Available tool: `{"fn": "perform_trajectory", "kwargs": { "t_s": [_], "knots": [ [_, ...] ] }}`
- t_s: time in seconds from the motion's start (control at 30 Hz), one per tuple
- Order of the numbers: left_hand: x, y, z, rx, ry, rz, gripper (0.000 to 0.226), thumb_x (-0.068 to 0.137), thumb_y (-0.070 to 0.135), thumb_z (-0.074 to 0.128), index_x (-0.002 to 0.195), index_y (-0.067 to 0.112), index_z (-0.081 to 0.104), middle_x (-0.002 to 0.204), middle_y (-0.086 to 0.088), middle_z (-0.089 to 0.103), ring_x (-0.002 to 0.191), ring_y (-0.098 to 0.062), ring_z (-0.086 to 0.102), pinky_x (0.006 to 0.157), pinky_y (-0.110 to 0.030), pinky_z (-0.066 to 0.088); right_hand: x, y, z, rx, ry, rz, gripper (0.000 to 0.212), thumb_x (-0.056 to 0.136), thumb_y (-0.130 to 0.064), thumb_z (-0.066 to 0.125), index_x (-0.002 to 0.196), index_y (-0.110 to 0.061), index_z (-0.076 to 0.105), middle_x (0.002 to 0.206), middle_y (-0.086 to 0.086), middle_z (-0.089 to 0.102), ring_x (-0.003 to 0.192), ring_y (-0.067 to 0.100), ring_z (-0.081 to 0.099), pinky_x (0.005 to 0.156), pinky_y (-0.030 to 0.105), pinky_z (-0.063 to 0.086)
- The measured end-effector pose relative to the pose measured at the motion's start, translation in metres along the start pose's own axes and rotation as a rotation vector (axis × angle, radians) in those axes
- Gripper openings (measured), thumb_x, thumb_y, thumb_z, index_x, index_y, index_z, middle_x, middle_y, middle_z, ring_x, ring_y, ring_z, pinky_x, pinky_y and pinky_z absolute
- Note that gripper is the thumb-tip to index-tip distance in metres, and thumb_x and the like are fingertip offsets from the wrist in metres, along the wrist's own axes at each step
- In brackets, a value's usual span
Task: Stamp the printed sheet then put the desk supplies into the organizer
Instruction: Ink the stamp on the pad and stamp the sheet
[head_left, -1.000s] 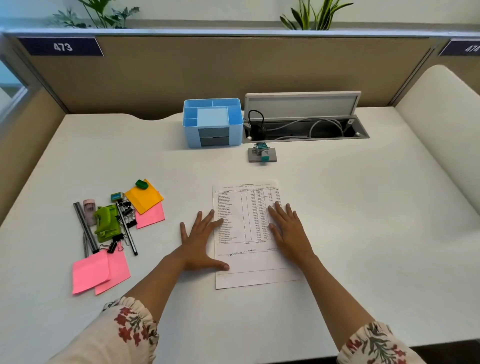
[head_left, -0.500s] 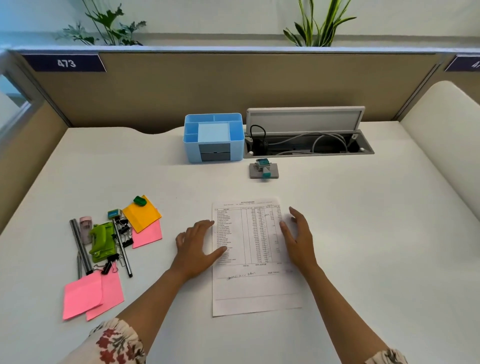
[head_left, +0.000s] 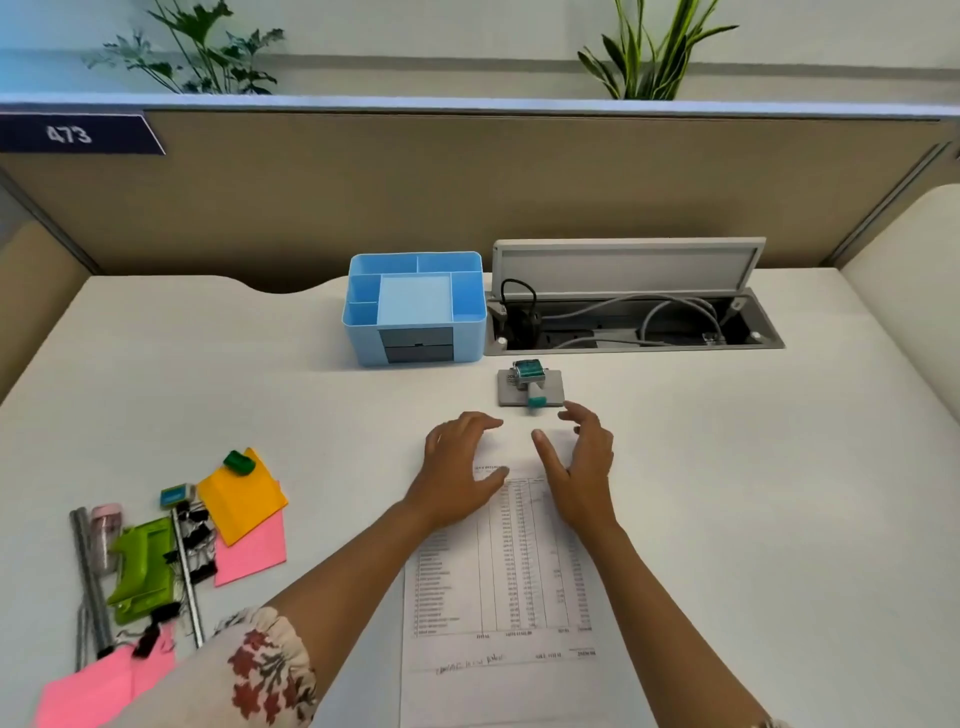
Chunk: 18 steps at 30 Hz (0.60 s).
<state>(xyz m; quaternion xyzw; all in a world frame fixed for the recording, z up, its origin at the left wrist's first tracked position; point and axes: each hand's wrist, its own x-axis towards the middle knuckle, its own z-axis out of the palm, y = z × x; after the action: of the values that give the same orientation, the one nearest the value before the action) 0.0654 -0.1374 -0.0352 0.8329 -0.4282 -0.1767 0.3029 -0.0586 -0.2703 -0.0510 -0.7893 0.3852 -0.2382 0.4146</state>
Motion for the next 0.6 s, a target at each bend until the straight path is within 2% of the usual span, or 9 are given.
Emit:
{"fn": "perform_trajectory", "kwargs": {
  "t_s": [0.07, 0.13, 0.23, 0.37, 0.47, 0.6],
  "knots": [
    [0.025, 0.003, 0.003, -0.038, -0.013, -0.02, 0.063, 0.087, 0.041, 0.067, 0.141, 0.032, 0.038, 0.151, 0.006, 0.033, 0.137, -0.015, 0.031, 0.116, -0.036, 0.026, 0.016, -0.001, 0.006, 0.006, -0.004, 0.004, 0.055, 0.088, -0.05, 0.062, 0.136, -0.031, 0.041, 0.132, -0.016, 0.049, 0.12, 0.008, 0.044, 0.104, 0.031, 0.036],
    [0.047, 0.003, 0.006, -0.054, -0.024, -0.011, 0.069, 0.086, 0.038, 0.07, 0.144, 0.028, 0.035, 0.152, 0.005, 0.031, 0.138, -0.016, 0.032, 0.113, -0.032, 0.03, 0.029, -0.004, 0.01, 0.008, -0.011, 0.003, 0.054, 0.089, -0.046, 0.064, 0.134, -0.025, 0.045, 0.13, -0.01, 0.053, 0.117, 0.009, 0.045, 0.102, 0.031, 0.04],
    [0.074, -0.002, 0.012, -0.068, -0.022, 0.035, 0.077, 0.083, 0.034, 0.073, 0.147, 0.023, 0.031, 0.15, 0.005, 0.03, 0.137, -0.016, 0.032, 0.112, -0.027, 0.031, 0.046, -0.01, 0.019, 0.02, 0.026, 0.009, 0.047, 0.086, -0.04, 0.069, 0.126, -0.022, 0.05, 0.12, -0.008, 0.055, 0.11, 0.009, 0.048, 0.095, 0.03, 0.046],
    [0.092, -0.009, 0.021, -0.187, 0.02, -0.055, 0.09, 0.079, 0.042, 0.077, 0.15, 0.022, 0.025, 0.152, 0.004, 0.026, 0.137, -0.015, 0.029, 0.114, -0.033, 0.032, 0.06, -0.017, 0.034, 0.069, 0.083, 0.073, 0.048, 0.082, -0.038, 0.074, 0.121, -0.025, 0.048, 0.115, -0.01, 0.054, 0.107, 0.01, 0.054, 0.091, 0.027, 0.052],
    [0.098, -0.017, 0.023, -0.264, 0.034, -0.115, 0.092, 0.079, 0.038, 0.078, 0.151, 0.021, 0.023, 0.152, 0.003, 0.024, 0.14, -0.019, 0.028, 0.116, -0.041, 0.034, 0.065, -0.022, 0.039, 0.073, 0.119, 0.16, 0.051, 0.079, -0.038, 0.077, 0.117, -0.022, 0.047, 0.112, -0.006, 0.054, 0.103, 0.011, 0.056, 0.085, 0.02, 0.052],
    [0.102, -0.021, 0.021, -0.21, 0.001, -0.103, 0.085, 0.086, 0.035, 0.072, 0.153, 0.02, 0.023, 0.152, 0.0, 0.024, 0.14, -0.02, 0.025, 0.117, -0.036, 0.027, 0.072, -0.03, 0.041, -0.056, 0.168, 0.195, 0.046, 0.077, -0.041, 0.078, 0.103, -0.017, 0.047, 0.101, -0.002, 0.054, 0.091, 0.016, 0.055, 0.077, 0.025, 0.048]
  ]
}}
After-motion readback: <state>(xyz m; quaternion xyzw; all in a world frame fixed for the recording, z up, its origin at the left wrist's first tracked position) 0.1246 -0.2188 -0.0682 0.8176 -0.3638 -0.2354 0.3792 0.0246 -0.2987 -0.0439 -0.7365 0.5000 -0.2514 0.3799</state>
